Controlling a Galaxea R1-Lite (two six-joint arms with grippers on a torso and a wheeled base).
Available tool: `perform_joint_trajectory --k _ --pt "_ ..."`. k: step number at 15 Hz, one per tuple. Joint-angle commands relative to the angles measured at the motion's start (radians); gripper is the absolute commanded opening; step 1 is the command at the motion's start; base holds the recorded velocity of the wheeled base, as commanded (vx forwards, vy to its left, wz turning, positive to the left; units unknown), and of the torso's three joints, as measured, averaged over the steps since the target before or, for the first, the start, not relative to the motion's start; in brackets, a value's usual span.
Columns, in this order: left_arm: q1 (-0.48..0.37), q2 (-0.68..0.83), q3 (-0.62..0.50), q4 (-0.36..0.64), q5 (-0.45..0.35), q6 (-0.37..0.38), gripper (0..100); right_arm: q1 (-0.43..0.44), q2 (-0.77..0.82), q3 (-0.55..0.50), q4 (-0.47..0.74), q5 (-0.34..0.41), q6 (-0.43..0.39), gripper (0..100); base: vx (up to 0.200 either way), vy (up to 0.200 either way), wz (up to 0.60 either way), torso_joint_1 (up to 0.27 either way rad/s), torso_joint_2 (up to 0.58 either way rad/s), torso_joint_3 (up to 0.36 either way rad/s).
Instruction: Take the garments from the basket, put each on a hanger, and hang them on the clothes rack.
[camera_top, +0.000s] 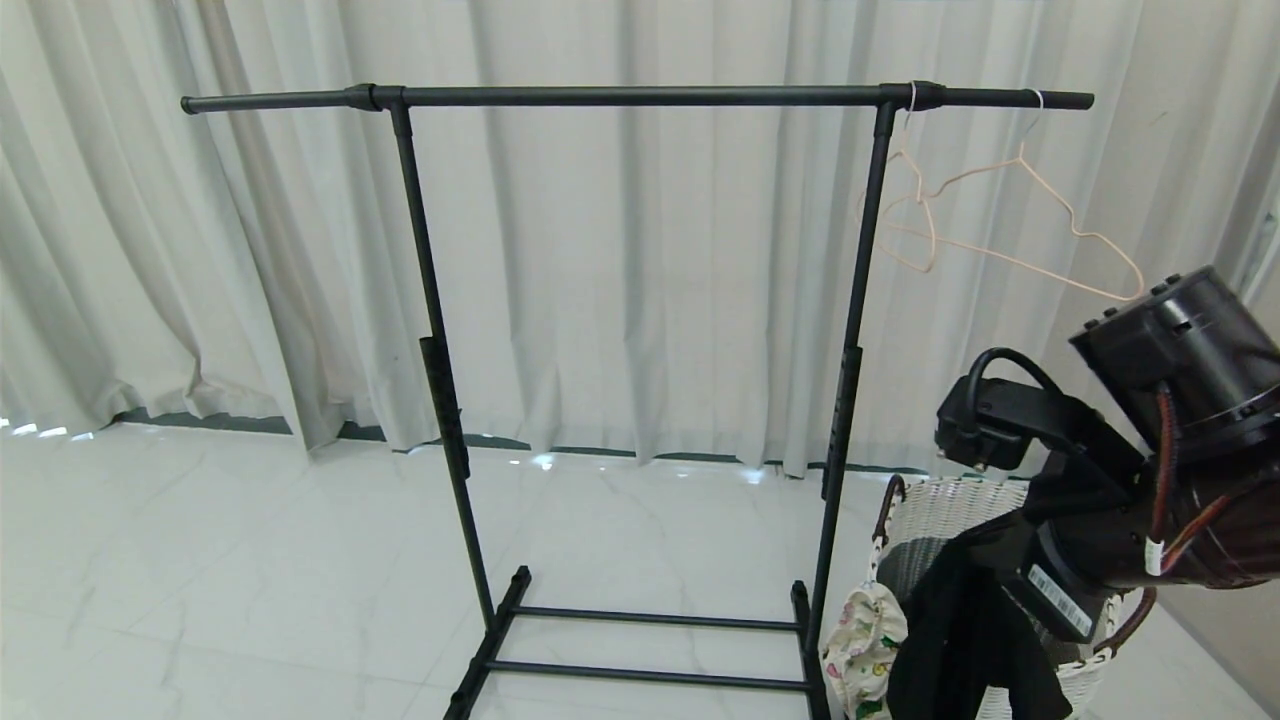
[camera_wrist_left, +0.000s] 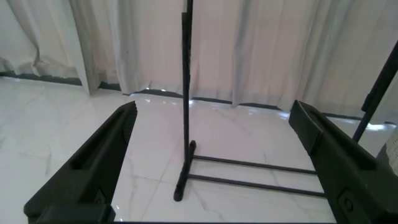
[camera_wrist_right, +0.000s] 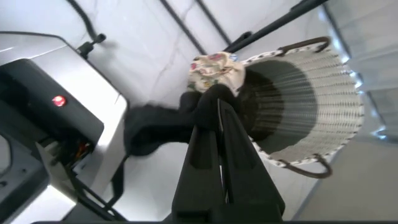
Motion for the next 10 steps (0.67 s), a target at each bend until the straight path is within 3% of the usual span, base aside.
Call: perform_joint_trajectory --k 1,2,3,4,7,9,10 --pt "-0.001 0.0 -0.094 0.017 -0.06 -0.014 100 0.008 0.047 -0.006 -0.001 0.009 0.015 0 0.0 0.0 0.0 0.0 0.0 0.0" --pt "-0.001 0.0 -0.125 0.038 -0.103 -0.02 100 0.008 0.045 -0.006 -0.001 0.015 0.02 0 0.0 0.0 0.0 0.0 0.0 0.0" --pt "0.001 0.037 -0.243 0.086 -0.234 -0.022 100 0.018 0.042 -0.012 -0.001 0.028 0.02 0 0.0 0.0 0.0 0.0 0.0 0.0" --pt "-0.001 0.15 -0.308 0.083 -0.3 -0.022 100 0.034 0.041 -0.017 -0.001 0.03 0.023 0 0.0 0.0 0.0 0.0 0.0 0.0" --pt "-0.008 0.56 -0.532 0.081 -0.332 -0.027 100 0.064 0.041 -0.024 -0.001 0.03 0.04 0 0.0 0.0 0.0 0.0 0.0 0.0" --pt "-0.097 0.758 -0.633 0.08 -0.332 -0.033 100 0.073 0.041 -0.032 -0.001 0.03 0.049 0 0.0 0.0 0.0 0.0 0.0 0.0" --pt "-0.196 0.867 -0.688 0.08 -0.33 -0.059 100 0.073 0.042 -0.041 -0.001 0.028 0.05 0 0.0 0.0 0.0 0.0 0.0 0.0"
